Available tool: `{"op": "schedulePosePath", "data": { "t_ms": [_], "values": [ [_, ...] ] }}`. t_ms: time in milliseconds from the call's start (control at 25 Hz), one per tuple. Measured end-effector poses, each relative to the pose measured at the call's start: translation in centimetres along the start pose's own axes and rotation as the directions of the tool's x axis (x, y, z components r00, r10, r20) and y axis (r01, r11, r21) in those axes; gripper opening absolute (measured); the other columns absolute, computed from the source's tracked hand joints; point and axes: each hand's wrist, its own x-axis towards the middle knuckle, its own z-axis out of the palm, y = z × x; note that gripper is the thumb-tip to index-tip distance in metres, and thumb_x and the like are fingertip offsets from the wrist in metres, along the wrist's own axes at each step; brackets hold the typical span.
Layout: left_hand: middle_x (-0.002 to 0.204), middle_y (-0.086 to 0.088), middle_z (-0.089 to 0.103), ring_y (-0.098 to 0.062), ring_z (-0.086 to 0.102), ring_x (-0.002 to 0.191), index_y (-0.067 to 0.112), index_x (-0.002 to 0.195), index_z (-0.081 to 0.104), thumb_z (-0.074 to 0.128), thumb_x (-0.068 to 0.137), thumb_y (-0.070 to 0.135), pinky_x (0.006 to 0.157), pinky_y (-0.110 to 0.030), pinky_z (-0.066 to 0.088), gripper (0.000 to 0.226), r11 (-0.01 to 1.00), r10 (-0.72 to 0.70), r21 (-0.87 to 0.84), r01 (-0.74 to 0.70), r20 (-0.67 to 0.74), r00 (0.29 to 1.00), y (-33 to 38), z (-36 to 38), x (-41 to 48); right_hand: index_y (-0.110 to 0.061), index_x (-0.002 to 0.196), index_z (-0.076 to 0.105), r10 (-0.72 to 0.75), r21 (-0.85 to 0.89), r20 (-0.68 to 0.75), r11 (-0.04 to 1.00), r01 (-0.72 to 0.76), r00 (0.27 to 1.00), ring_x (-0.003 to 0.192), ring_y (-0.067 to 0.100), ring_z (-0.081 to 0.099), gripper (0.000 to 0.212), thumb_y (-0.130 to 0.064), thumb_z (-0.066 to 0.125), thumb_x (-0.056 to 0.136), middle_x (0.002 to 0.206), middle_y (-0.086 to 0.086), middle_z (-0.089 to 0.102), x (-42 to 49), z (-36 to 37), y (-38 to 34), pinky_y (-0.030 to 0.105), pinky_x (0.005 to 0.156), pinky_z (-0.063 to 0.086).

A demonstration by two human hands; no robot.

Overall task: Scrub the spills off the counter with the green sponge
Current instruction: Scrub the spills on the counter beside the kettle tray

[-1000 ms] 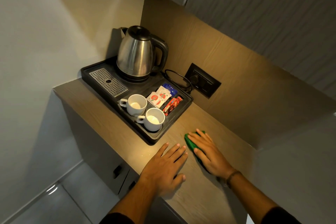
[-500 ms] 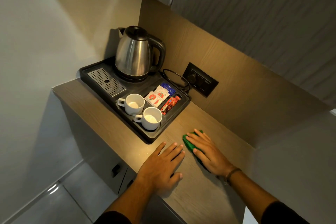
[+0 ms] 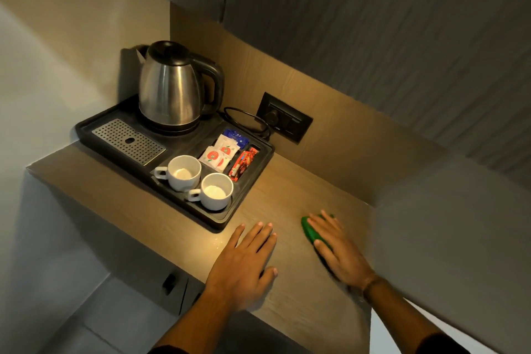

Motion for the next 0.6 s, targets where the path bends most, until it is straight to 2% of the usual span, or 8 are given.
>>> {"op": "schedulePosePath", "data": {
  "t_ms": [80,160,200,240,320,400,480,600],
  "values": [
    [0.174,0.0,0.013,-0.018,0.001,0.159,0.024,0.163,0.016,0.029,0.104,0.061,0.127,-0.05,0.0,0.071,1.0,-0.001,0.001,0.001,-0.013,1.0,0.0,0.0,0.2,-0.026,0.156,0.039,0.226,-0.012,-0.057,0.974,-0.227,0.972,0.158,0.023,0.017,0.048,-0.027,0.046,0.109,0.166,-0.003,0.035,2.1,-1.1,0.6,0.05,0.127,0.014],
    [0.174,0.0,0.013,-0.019,0.003,0.159,0.024,0.163,0.018,0.03,0.104,0.062,0.128,-0.051,0.002,0.072,1.0,0.005,-0.002,-0.005,-0.01,1.0,0.1,0.1,0.2,-0.02,0.156,0.039,0.412,-0.024,-0.11,0.908,-0.417,0.904,0.158,0.026,0.017,0.049,-0.022,0.048,0.108,0.167,0.002,0.033,4.9,-1.1,-0.9,0.049,0.127,0.013],
    [0.174,0.001,0.012,-0.019,0.003,0.159,0.024,0.163,0.018,0.03,0.103,0.062,0.128,-0.05,0.001,0.072,1.0,0.007,-0.007,-0.007,-0.014,1.0,0.1,0.2,0.2,-0.02,0.157,0.037,0.438,-0.019,-0.133,0.896,-0.444,0.889,0.158,0.025,0.017,0.051,-0.022,0.048,0.108,0.167,0.003,0.032,5.5,-0.6,-2.2,0.048,0.128,0.012],
    [0.174,0.001,0.012,-0.018,0.002,0.159,0.024,0.163,0.018,0.031,0.103,0.062,0.128,-0.049,0.0,0.072,1.0,0.007,-0.011,-0.007,-0.02,1.0,0.0,0.3,0.2,-0.022,0.158,0.035,0.402,-0.01,-0.147,0.913,-0.408,0.904,0.158,0.023,0.016,0.052,-0.024,0.048,0.108,0.168,0.001,0.031,5.1,0.3,-3.5,0.048,0.128,0.009],
    [0.174,0.001,0.011,-0.018,0.0,0.159,0.023,0.164,0.017,0.031,0.103,0.06,0.125,-0.049,-0.003,0.073,1.0,0.008,-0.015,-0.009,-0.022,1.0,-0.1,0.1,0.1,-0.033,0.16,0.027,0.241,-0.003,-0.097,0.97,-0.242,0.966,0.159,0.014,0.009,0.054,-0.033,0.042,0.108,0.17,-0.009,0.025,1.2,2.0,-5.8,0.043,0.129,0.003],
    [0.174,0.0,0.011,-0.018,-0.001,0.159,0.022,0.164,0.017,0.032,0.102,0.059,0.123,-0.049,-0.004,0.074,1.0,0.018,-0.016,-0.018,-0.007,1.0,0.0,-0.1,0.2,-0.043,0.161,0.017,0.174,-0.029,-0.048,0.984,-0.176,0.984,0.158,0.007,0.003,0.054,-0.043,0.032,0.109,0.17,-0.019,0.017,-4.4,2.3,-6.9,0.037,0.129,-0.001],
    [0.174,0.0,0.011,-0.019,0.0,0.159,0.021,0.164,0.019,0.033,0.102,0.059,0.124,-0.049,-0.004,0.074,1.0,0.013,-0.007,-0.013,-0.003,1.0,0.1,-0.3,0.3,-0.042,0.16,0.019,0.261,-0.029,-0.088,0.964,-0.264,0.961,0.158,0.009,0.006,0.053,-0.044,0.033,0.11,0.17,-0.018,0.018,-7.6,1.7,-6.6,0.039,0.129,0.003],
    [0.174,-0.003,0.015,-0.022,0.005,0.159,0.02,0.163,0.022,0.034,0.102,0.059,0.128,-0.052,0.004,0.073,0.999,0.019,0.037,-0.02,0.018,1.0,0.2,-0.6,0.5,-0.024,0.157,0.036,0.519,0.027,-0.224,0.849,-0.527,0.825,0.157,0.024,0.02,0.051,-0.023,0.049,0.108,0.165,-0.004,0.033,-6.3,0.9,-6.5,0.046,0.128,0.013]
  ]
}}
